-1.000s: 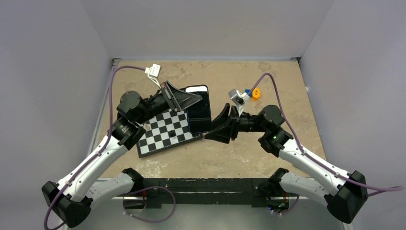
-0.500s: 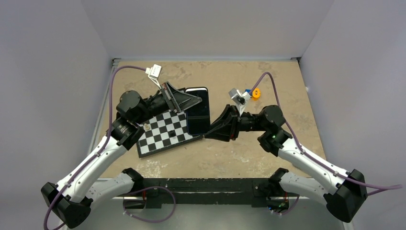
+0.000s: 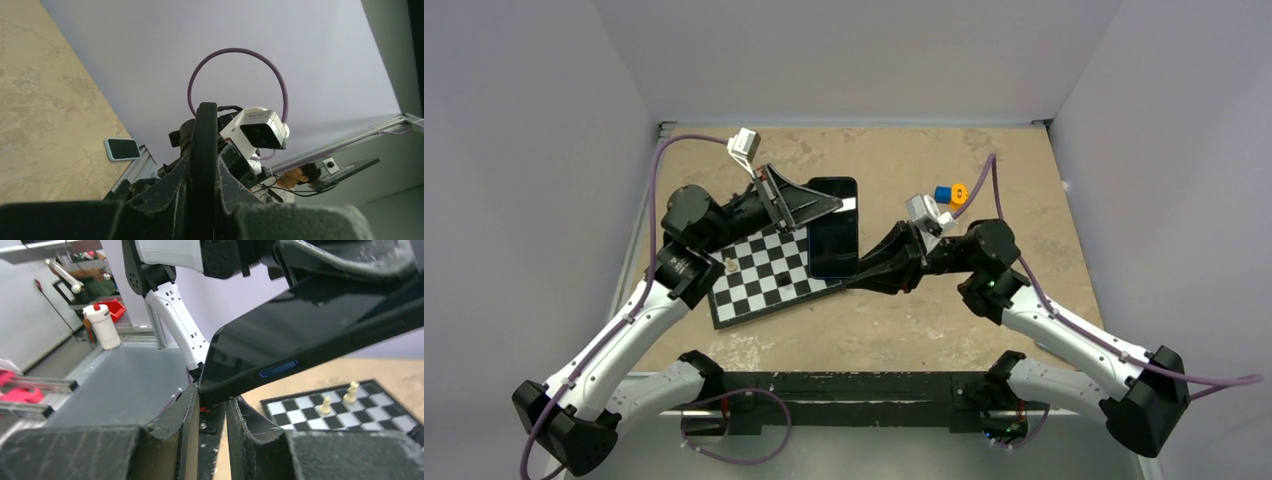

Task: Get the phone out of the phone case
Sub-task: Remove the phone case from the phone.

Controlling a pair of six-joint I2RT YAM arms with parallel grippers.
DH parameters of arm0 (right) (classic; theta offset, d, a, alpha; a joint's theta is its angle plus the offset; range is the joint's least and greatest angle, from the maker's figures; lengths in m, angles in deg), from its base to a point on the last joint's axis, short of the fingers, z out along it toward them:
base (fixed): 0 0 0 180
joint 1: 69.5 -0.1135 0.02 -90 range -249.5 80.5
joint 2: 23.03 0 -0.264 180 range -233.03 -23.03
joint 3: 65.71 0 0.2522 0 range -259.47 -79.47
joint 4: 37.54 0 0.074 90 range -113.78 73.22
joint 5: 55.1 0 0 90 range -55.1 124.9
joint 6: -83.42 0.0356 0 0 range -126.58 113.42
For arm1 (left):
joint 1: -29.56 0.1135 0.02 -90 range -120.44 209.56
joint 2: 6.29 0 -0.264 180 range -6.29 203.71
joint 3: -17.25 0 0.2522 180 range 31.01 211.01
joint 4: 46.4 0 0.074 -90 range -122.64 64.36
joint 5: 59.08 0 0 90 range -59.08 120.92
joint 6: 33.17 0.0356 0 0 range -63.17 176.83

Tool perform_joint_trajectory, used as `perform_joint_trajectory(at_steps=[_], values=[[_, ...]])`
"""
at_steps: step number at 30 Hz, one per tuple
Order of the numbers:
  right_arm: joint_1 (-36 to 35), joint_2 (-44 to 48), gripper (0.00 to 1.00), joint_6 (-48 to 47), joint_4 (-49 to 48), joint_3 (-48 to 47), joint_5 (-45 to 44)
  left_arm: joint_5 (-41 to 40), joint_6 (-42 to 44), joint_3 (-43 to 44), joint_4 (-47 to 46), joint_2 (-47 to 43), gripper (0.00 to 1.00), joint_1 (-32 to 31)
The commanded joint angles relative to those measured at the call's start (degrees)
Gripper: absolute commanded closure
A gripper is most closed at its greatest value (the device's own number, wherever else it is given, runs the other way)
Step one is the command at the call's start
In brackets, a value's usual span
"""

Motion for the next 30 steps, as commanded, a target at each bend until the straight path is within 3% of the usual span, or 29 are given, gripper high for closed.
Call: perform_joint_trajectory(at_steps=[1, 10, 14, 17, 18, 19, 22, 25, 30], values=[[-0.3, -4.0, 1.00, -16.1, -1.8, -3.9, -8.9, 8.6, -16.8, 2.5, -6.8, -0.6, 1.00, -1.4], [-0.3, -11.2, 1.00, -15.4, -2.3, -12.1, -9.4, 7.1, -15.3, 1.4, -4.6, -2.8, 1.00, -1.4], [-0.3, -9.9, 1.00, -15.9, -0.4, -9.8, -14.7, 6.6, -15.7, 1.0, -8.0, -2.3, 1.00, -1.4], [-0.1, -7.7, 1.00, -11.8, 3.4, -7.6, -19.0, 4.6, -9.1, 3.1, -1.9, -3.3, 1.00, -1.4], [-0.1, -6.7, 0.87, -10.4, 5.2, -6.7, -18.6, 3.1, -4.7, 4.6, 2.1, -4.5, 1.00, -1.3], [-0.2, -5.8, 0.68, -8.7, 7.6, -6.2, -17.9, 1.2, -0.2, 6.3, 6.8, -5.3, 1.00, -1.2], [-0.2, -3.2, 0.51, -2.1, 11.9, -2.7, -15.8, -5.6, 12.5, 11.4, 19.1, -7.6, 1.00, -1.2], [-0.2, 0.5, 0.41, 8.6, 7.3, 2.6, -12.6, -11.8, 19.1, 11.2, 20.9, -10.1, 1.00, -1.1], [-1.0, 1.2, 0.40, 27.0, -9.0, 5.0, -6.9, -15.0, 20.5, 8.0, 16.6, -10.1, 1.00, -1.1]])
